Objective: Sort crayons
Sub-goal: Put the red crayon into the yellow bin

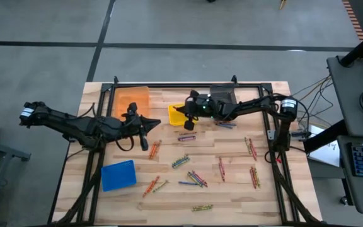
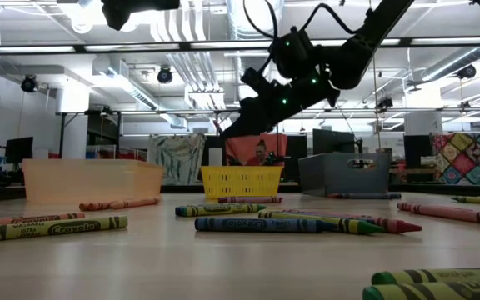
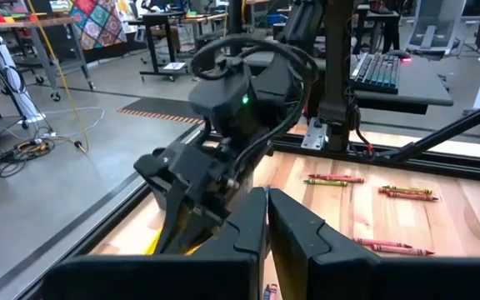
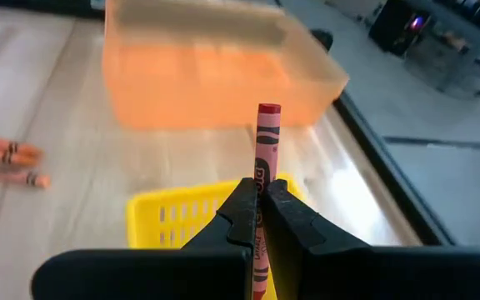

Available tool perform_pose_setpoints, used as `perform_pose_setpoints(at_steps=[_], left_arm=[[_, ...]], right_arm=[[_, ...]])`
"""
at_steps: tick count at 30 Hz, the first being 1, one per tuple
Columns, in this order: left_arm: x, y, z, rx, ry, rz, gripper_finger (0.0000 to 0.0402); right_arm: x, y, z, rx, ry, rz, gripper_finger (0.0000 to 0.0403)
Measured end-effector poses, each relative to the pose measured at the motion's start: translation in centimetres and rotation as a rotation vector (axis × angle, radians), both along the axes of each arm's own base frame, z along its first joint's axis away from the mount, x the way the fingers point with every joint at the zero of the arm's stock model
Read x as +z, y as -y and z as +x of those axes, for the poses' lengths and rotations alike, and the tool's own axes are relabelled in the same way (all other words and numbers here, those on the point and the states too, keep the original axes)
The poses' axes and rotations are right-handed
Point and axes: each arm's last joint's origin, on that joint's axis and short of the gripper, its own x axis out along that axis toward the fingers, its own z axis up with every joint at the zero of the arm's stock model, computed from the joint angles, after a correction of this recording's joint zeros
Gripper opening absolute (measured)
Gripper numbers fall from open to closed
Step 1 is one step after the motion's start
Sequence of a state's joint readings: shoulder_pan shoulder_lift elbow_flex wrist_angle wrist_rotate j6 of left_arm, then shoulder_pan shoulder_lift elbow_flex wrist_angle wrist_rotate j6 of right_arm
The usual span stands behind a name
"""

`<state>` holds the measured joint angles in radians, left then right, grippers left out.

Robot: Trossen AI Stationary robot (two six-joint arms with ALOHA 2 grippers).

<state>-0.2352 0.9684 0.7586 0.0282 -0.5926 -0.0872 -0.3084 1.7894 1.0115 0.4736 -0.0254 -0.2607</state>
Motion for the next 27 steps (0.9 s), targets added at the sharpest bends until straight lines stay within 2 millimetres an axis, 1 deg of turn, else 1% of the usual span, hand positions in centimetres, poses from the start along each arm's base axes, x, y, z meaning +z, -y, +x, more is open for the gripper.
perform_pose_setpoints(at_steps=[10,16,19,22,27], left_arm=[[-0.4,0.1,0.4,0.001,-0.019,0.005,0.0000],[-0.2,0.1,0.7,-0.002,0.005,0.025,0.0000],[0.1,0.1,0.5,-0.005,0.019,0.037,0.0000],[0.3,0.1,0.3,-0.004,0.029,0.037,0.0000],[0.5,0.0,-0.2,-0.004,0.023,0.039,0.0000]], right_arm=[[-0.3,0.3,-0.1,-0.033,-0.040,0.000,0.0008],[1.6,0.8,1.3,-0.023,-0.077,-0.009,0.0009],[2.1,1.2,2.3,-0.015,-0.126,-0.014,0.0009],[2.2,1.5,3.3,-0.003,-0.202,-0.010,0.0009],[2.1,1.8,4.0,0.020,-0.362,0.016,0.0009]])
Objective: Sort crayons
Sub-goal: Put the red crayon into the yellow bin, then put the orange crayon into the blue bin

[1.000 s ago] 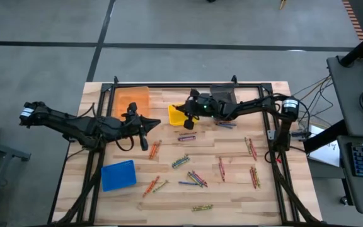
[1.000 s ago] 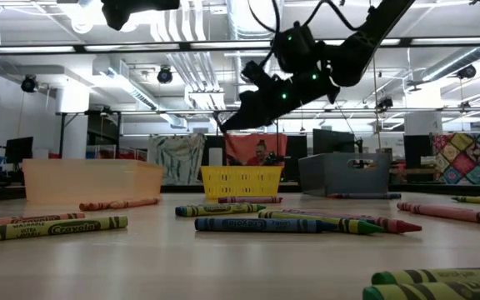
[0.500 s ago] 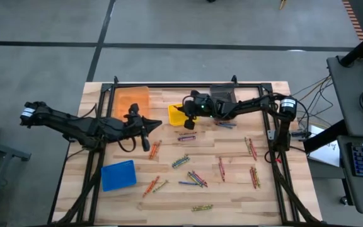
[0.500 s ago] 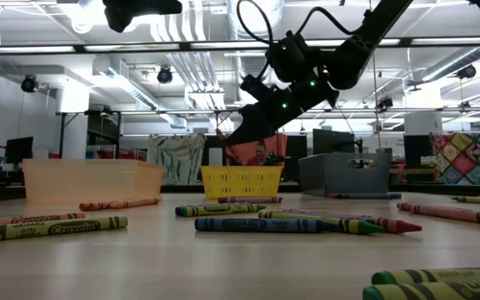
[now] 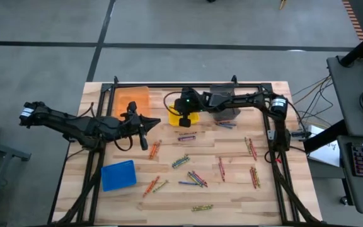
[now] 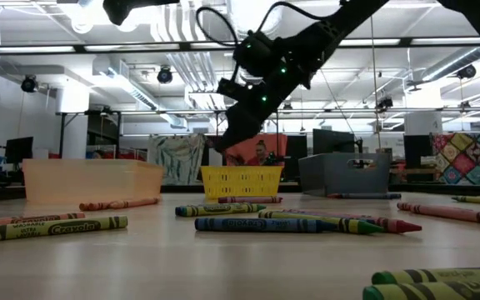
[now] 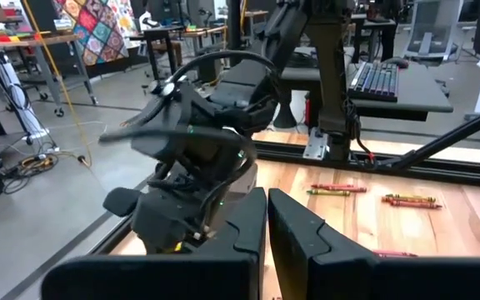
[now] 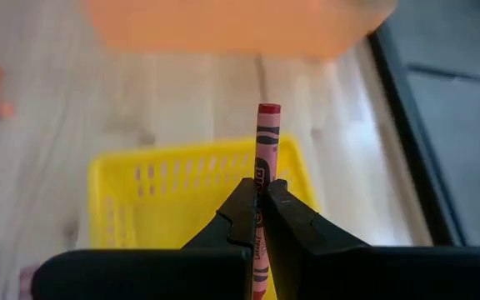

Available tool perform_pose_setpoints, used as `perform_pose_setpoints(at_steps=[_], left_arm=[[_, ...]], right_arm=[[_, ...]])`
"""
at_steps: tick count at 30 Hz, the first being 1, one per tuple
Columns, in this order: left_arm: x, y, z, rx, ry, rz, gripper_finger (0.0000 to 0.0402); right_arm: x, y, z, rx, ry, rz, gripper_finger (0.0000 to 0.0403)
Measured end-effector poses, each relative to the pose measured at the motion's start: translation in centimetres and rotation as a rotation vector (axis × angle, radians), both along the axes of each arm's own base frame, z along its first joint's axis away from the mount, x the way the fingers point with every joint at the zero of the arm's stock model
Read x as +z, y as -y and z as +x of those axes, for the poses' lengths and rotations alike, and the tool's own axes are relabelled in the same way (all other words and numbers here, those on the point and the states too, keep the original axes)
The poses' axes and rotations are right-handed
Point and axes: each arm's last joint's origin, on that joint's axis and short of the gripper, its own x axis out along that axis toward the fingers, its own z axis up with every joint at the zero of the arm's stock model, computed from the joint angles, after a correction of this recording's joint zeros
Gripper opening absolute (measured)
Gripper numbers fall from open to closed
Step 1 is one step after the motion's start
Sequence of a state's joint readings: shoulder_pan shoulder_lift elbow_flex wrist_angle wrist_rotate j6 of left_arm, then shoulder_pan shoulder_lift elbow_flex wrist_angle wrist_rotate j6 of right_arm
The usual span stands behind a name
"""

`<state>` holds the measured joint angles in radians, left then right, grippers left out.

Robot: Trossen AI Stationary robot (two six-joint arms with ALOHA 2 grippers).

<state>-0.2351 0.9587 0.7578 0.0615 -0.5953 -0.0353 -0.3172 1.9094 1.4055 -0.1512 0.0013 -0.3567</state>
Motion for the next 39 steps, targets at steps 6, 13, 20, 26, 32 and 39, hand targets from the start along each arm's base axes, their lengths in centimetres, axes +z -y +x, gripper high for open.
perform_pose_setpoints(at_steps=[6,13,20,26,32,39], left_arm=[[0.1,-0.1,-0.3,0.000,-0.001,0.000,0.0000],[0.1,-0.1,-0.3,0.001,-0.006,0.001,0.0000],[0.0,-0.1,-0.2,0.001,-0.004,-0.005,0.0000],[-0.1,0.0,0.0,0.001,-0.013,-0.003,0.0000],[-0.3,0.0,0.1,0.001,-0.020,-0.004,0.0000],[-0.3,0.0,0.1,0.002,-0.020,-0.004,0.0000]], right_arm=[[-0.1,0.0,0.0,0.016,-0.125,0.026,0.0009],[-1.1,0.0,-0.2,0.035,-0.182,0.026,0.0009],[-1.2,0.1,-0.2,0.035,-0.187,0.019,0.0009],[-1.2,0.1,-0.3,0.037,-0.194,0.015,0.0021],[-1.2,0.1,-0.3,0.037,-0.194,0.014,0.0055],[-1.2,0.1,-0.2,0.037,-0.191,0.013,0.0059]])
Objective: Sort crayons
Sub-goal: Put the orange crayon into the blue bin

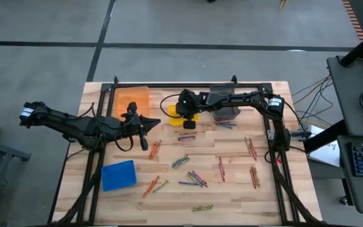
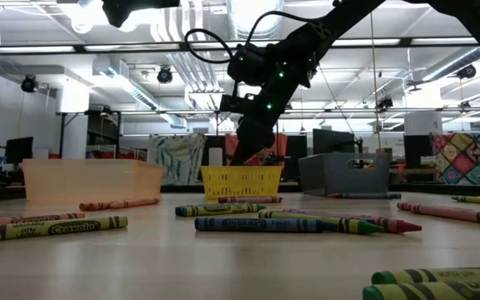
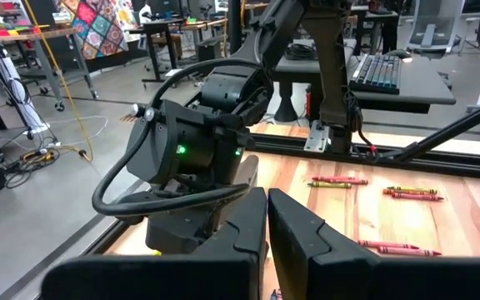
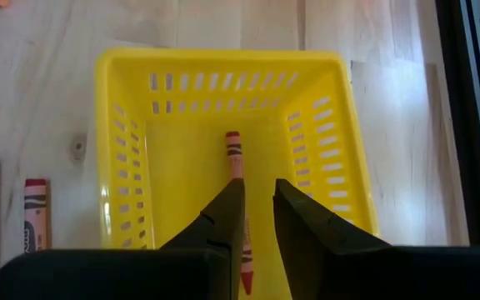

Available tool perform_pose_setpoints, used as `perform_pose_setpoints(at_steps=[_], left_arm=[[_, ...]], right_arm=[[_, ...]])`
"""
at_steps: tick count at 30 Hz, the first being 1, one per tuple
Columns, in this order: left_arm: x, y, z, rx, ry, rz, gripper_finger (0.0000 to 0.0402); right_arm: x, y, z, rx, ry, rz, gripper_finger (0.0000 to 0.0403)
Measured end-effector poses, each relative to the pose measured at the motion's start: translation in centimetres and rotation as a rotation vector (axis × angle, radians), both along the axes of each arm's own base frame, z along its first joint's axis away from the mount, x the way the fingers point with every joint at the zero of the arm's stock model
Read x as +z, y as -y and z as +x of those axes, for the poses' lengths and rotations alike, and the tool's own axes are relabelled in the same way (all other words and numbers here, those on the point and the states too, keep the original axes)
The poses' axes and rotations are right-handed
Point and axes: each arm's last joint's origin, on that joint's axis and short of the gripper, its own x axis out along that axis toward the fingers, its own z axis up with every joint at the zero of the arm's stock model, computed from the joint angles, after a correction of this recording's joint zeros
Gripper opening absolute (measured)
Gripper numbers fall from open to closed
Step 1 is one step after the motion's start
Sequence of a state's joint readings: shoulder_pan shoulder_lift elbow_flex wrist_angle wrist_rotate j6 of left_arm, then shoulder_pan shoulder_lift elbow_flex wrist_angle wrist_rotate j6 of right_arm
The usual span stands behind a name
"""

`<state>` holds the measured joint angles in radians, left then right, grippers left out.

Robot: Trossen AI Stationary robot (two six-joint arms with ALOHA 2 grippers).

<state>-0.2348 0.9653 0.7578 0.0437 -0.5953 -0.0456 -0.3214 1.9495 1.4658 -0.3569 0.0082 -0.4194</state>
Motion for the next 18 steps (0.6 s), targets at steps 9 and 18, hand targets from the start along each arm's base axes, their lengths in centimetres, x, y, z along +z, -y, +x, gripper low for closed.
perform_pose_setpoints(at_steps=[9,18], left_arm=[[0.0,0.0,0.0,-0.001,0.001,-0.004,0.0000],[-0.1,0.0,0.0,0.002,0.005,-0.030,0.0000]], right_arm=[[2.2,-0.5,-0.5,-0.004,0.051,0.014,0.0059],[4.7,-3.2,-2.1,0.046,0.124,0.053,0.0059]])
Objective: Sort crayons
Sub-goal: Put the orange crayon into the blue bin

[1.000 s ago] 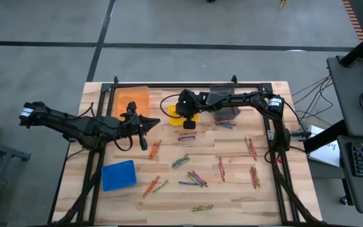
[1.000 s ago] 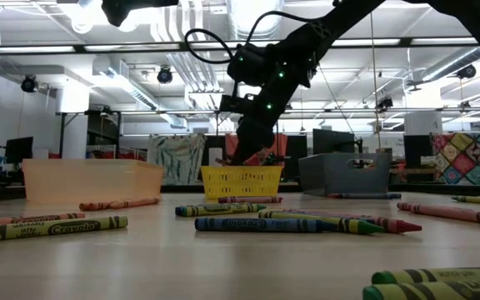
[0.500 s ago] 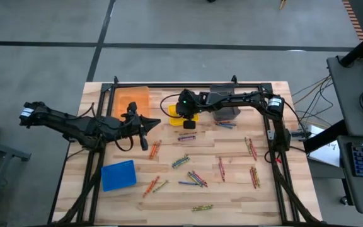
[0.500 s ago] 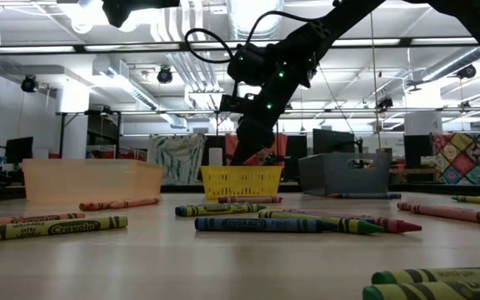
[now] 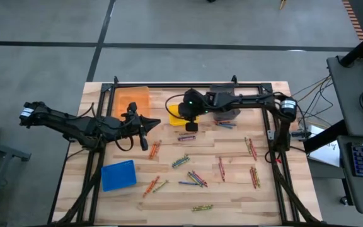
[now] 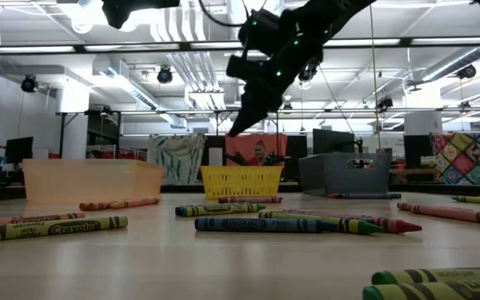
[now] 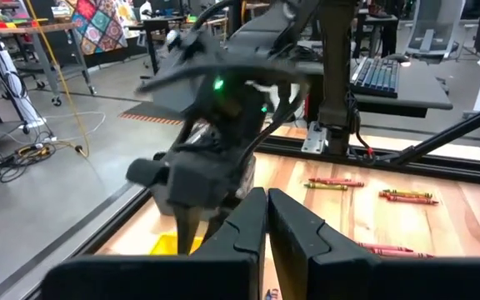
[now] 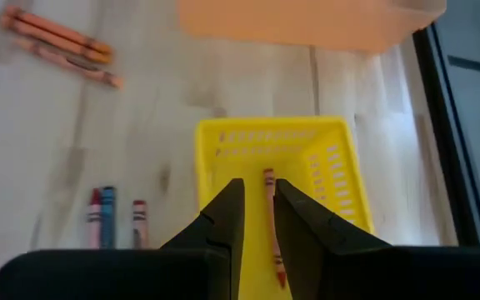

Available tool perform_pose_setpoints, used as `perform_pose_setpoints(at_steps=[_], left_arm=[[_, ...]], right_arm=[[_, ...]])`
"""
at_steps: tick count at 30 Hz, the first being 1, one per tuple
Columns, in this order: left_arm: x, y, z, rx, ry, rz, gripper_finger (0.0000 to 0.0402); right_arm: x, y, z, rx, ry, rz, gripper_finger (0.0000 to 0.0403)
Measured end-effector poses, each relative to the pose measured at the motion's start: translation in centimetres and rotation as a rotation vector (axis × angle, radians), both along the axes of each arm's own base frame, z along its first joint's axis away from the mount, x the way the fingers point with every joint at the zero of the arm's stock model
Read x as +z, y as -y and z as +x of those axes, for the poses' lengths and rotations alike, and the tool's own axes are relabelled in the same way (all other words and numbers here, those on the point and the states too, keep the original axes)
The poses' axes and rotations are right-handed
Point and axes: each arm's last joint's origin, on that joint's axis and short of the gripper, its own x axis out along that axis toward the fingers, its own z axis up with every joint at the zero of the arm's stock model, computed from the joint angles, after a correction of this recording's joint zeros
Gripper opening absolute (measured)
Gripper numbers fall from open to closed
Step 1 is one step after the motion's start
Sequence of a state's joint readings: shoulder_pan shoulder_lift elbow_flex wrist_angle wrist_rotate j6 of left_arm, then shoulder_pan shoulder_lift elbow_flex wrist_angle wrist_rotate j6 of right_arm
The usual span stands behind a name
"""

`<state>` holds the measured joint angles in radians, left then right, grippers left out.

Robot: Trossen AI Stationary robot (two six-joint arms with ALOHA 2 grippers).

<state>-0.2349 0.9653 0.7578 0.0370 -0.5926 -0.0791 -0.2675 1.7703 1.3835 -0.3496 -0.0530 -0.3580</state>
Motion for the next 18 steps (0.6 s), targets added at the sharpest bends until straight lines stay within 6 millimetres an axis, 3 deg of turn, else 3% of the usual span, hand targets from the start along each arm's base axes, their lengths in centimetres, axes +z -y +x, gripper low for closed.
perform_pose_setpoints(at_steps=[18], left_arm=[[-1.0,0.2,1.0,0.004,-0.034,-0.025,0.0000]], right_arm=[[1.0,-7.6,-10.1,0.007,0.275,0.134,0.0059]])
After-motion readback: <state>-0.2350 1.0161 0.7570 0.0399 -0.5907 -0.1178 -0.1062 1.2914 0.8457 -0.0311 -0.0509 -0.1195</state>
